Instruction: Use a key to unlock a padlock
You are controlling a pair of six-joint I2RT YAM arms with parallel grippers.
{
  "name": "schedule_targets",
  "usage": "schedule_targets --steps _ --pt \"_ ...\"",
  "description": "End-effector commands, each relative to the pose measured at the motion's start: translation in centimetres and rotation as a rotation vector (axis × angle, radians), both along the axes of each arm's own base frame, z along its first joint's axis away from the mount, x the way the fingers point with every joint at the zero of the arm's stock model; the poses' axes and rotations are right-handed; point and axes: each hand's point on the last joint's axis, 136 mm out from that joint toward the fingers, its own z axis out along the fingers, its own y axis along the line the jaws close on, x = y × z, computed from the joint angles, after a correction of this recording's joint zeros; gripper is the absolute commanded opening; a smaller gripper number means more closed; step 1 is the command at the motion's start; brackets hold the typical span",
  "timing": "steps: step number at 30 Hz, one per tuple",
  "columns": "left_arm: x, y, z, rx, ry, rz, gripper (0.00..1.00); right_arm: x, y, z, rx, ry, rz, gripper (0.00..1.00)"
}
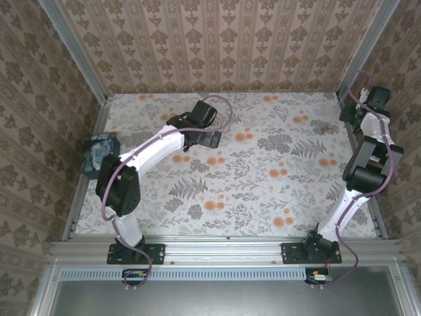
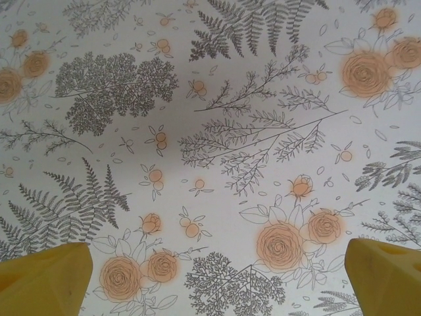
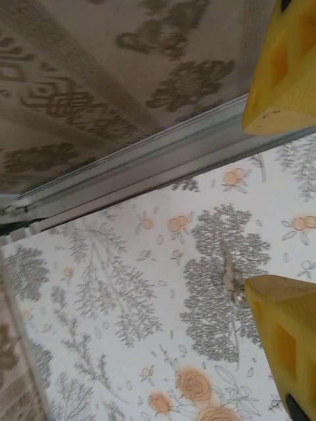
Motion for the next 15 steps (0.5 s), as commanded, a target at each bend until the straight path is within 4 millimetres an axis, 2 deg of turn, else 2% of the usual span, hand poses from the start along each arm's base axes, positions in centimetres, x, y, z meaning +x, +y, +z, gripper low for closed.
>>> schedule_targets --steps 1,4,7,9,12,15 --pt "0.1 -0.3 -0.9 0.033 0.044 -0.019 1.00 3.4 2.6 1.2 0.014 -0.103 0.273 0.58" --pt "0.5 -0.7 -1.7 0.049 0.066 -0.021 1.00 3.9 4.1 0.1 0.061 -0.073 0.417 0.55" --pt "0.9 -1.0 -2.1 0.068 0.075 -0.025 1.00 4.3 4.3 0.2 0.107 -0.117 0.485 0.56" --pt "1.2 -1.0 -2.3 0.078 0.077 -0.023 1.00 4.1 4.5 0.4 0.150 -0.127 0.516 0.50" --pt "1.5 -1.2 -2.8 0.083 0.079 -0.017 1.00 3.3 6.6 1.3 0.212 -0.165 0.583 0.46" --pt "1.9 -1.4 -3.0 0.087 0.081 -0.015 1.00 2.4 8.4 1.4 0.241 -0.186 0.599 0.43"
